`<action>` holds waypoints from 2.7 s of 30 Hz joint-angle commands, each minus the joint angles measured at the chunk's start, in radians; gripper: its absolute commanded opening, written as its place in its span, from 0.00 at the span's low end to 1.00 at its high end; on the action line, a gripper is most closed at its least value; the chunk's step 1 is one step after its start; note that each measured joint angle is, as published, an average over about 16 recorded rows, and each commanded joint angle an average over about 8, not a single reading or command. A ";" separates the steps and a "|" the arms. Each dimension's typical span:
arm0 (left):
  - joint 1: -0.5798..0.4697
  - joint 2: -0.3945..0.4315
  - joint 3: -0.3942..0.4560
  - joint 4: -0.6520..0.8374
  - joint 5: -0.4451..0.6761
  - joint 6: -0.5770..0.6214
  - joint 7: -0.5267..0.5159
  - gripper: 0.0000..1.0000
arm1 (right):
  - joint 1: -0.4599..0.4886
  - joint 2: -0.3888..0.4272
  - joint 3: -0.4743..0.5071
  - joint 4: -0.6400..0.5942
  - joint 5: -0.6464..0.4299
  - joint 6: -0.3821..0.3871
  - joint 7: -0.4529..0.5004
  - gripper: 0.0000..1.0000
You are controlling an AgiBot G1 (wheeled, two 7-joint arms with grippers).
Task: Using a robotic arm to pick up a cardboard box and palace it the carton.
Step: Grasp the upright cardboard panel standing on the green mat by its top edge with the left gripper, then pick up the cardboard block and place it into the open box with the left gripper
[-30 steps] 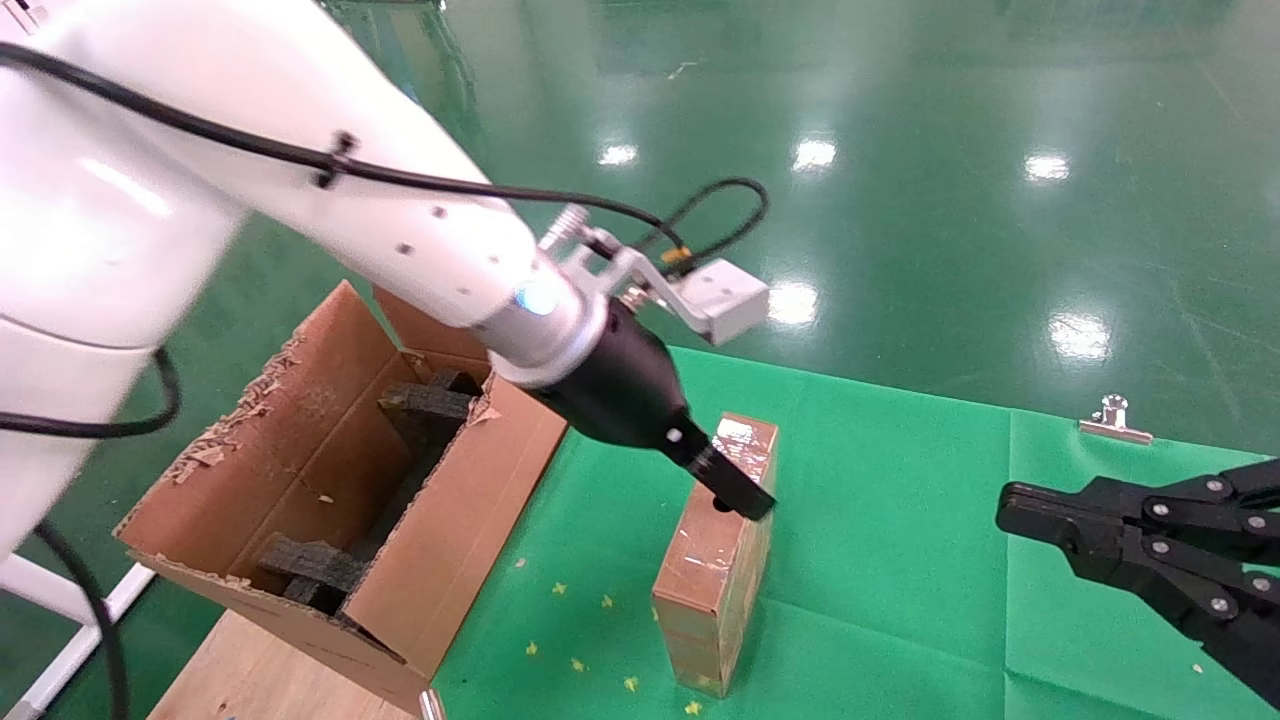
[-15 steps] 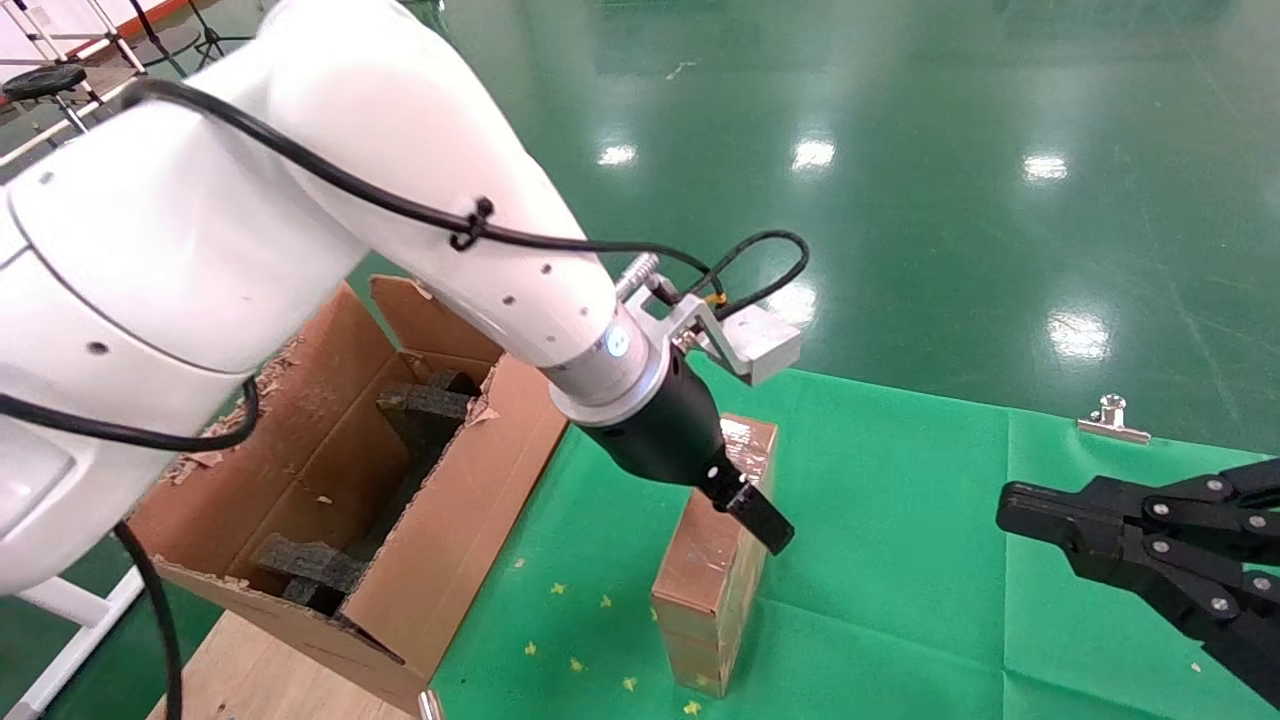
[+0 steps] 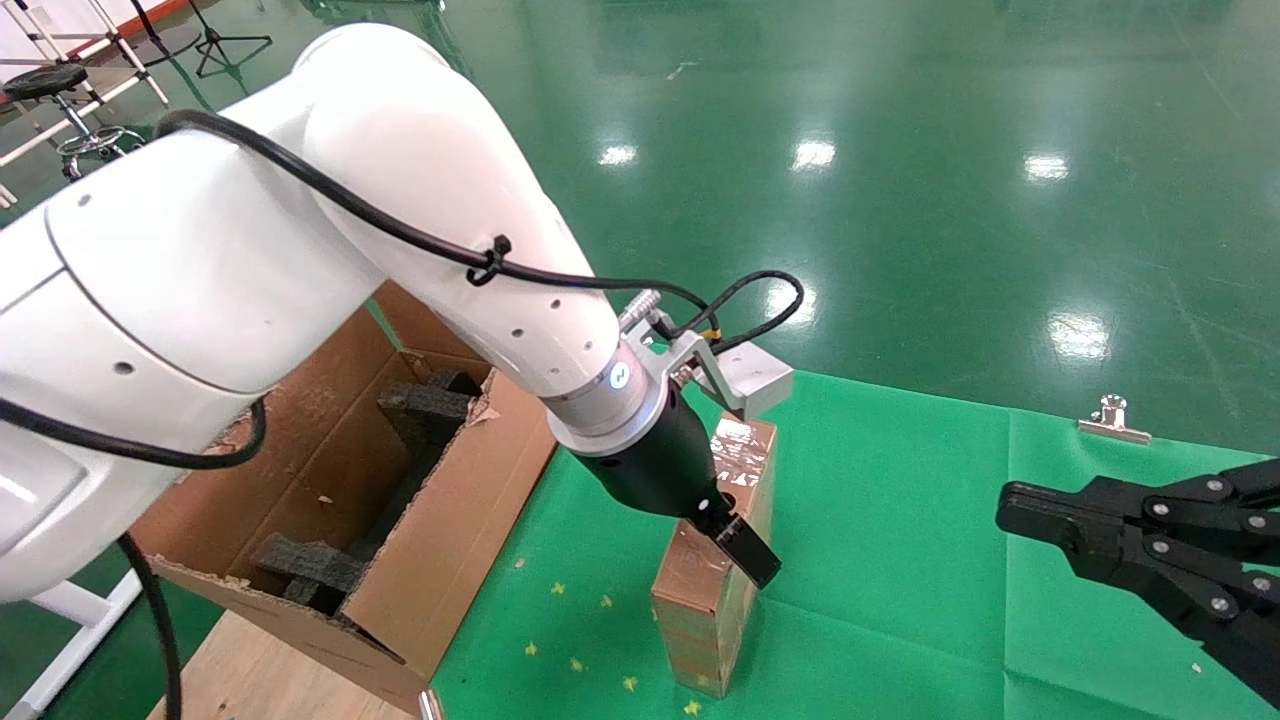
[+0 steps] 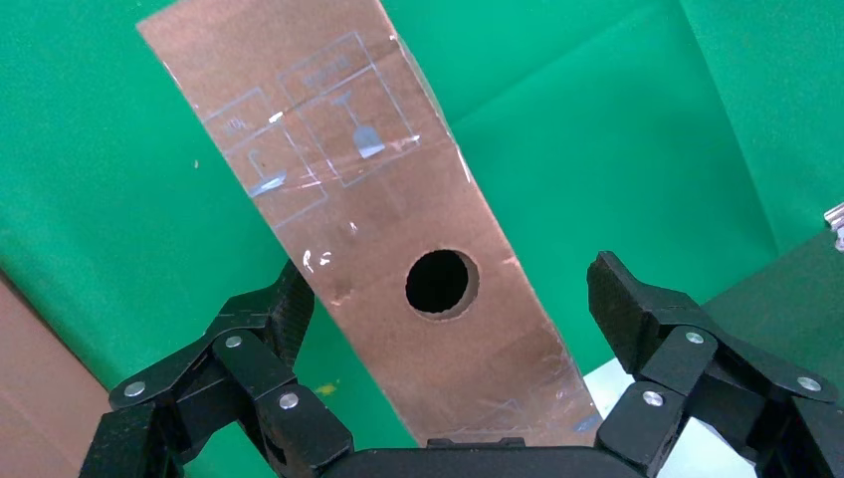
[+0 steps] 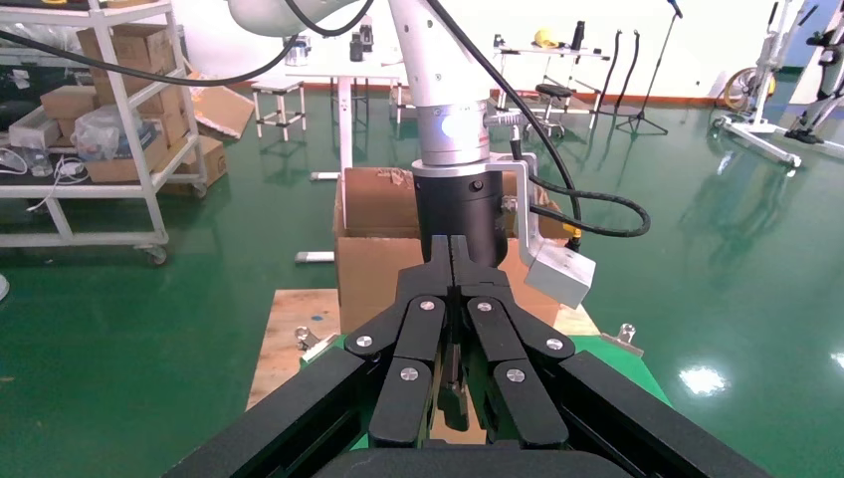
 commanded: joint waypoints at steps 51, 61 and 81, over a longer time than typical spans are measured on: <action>-0.150 -0.287 -0.136 -0.056 -0.140 -0.025 0.198 0.00 | 0.000 0.000 -0.001 0.000 0.000 0.000 0.000 1.00; -0.327 -0.558 -0.140 -0.039 -0.148 0.021 0.422 0.00 | 0.000 0.000 -0.001 0.000 0.000 0.000 0.000 1.00; -0.171 -0.665 0.034 0.477 -0.094 -0.241 0.914 0.00 | 0.000 0.000 -0.001 0.000 0.001 0.000 -0.001 1.00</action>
